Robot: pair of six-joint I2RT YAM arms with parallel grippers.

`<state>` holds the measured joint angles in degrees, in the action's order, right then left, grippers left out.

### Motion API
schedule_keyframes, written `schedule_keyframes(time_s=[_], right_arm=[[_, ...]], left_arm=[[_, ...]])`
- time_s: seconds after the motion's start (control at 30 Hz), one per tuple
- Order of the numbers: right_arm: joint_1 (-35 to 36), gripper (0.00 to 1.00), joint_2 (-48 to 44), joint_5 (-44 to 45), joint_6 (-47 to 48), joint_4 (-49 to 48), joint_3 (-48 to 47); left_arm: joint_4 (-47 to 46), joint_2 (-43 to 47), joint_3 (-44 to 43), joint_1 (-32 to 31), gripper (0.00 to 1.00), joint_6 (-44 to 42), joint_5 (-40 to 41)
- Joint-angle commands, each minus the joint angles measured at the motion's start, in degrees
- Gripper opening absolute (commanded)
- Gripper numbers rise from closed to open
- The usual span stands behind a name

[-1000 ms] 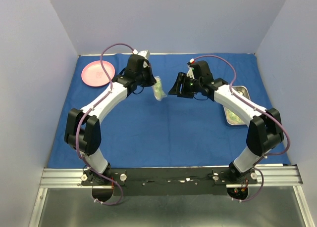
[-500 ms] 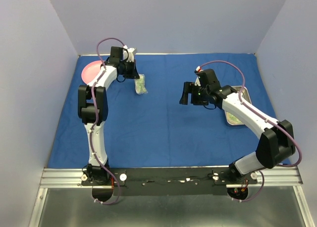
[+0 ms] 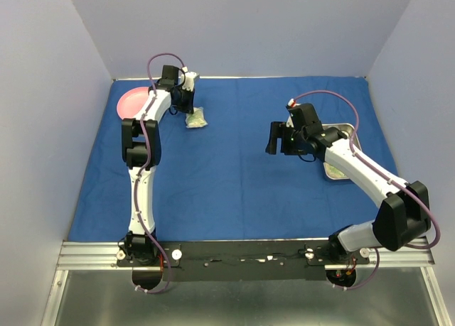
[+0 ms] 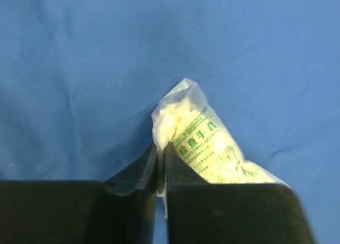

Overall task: Open and lay out the surgical kit
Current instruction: Place the medical item in the surgical kit.

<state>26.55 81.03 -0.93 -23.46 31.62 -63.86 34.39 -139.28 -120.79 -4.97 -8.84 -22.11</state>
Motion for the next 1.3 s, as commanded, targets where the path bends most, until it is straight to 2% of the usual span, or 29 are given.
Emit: schedule_keyframes(time_s=[0.0,0.17,0.2,0.23,0.27,0.3,0.33,0.4,0.47,0.5,0.53,0.77,0.9,1.07,1.27], right_arm=[[-0.1,0.89,-0.8,2.9,1.1,1.9,0.5],[-0.1,0.89,-0.1,3.7,1.8,2.7,-0.8],[-0.1,0.89,-0.2,4.0,1.9,2.9,-1.0],[-0.1,0.89,-0.2,4.1,1.9,2.9,-1.2],[-0.1,0.89,-0.2,4.2,1.9,2.9,-1.4],[-0.1,0.89,-0.1,4.2,1.9,3.0,-1.4],[-0.1,0.89,-0.1,4.3,2.0,3.0,-1.4],[-0.1,0.89,0.0,4.5,2.1,3.0,-1.4],[-0.5,0.89,-0.2,6.3,2.3,3.4,-1.4],[-0.9,0.89,-0.3,6.7,2.5,3.5,-1.4],[-1.3,0.89,-0.6,7.3,3.0,3.5,-1.1],[-12.4,0.89,-2.7,8.3,3.9,4.2,1.1],[-19.8,0.89,-2.9,7.1,4.0,4.0,2.9],[-25.6,0.88,-2.4,4.3,3.3,3.1,4.4],[-28.8,0.88,-2.7,3.7,1.8,1.3,7.4]], left_arm=[[1.3,-0.7,-0.5,0.3,0.24,-5.3,6.7],[-2.0,2.9,1.2,0.2,0.49,-4.0,8.0],[-2.9,3.9,2.7,0.1,0.5,-2.5,8.6],[-4.4,5.0,3.4,0.1,0.62,-1.8,9.0],[-5.2,6.9,4.1,0.0,0.64,-1.0,9.5],[-5.8,7.9,5.1,-0.1,0.65,1.4,10.0],[-7.5,8.9,6.0,-0.1,0.72,2.6,10.3],[-9.3,12.1,8.7,-0.2,0.77,5.4,11.5],[-11.1,15.2,10.3,-0.3,0.9,8.7,13.1],[-11.5,16.4,11.9,-0.3,0.91,10.7,14.0],[-12.1,17.5,12.9,-0.4,0.97,13.7,14.2],[-16.5,29.1,27.1,-2.8,0.98,23.8,13.1],[-22.8,35.1,36.7,-4.8,0.98,26.6,10.3],[-25.7,32.1,38.4,-6.2,0.96,27.1,8.2],[-26.4,25.4,35.7,-7.7,0.89,25.2,7.1]])
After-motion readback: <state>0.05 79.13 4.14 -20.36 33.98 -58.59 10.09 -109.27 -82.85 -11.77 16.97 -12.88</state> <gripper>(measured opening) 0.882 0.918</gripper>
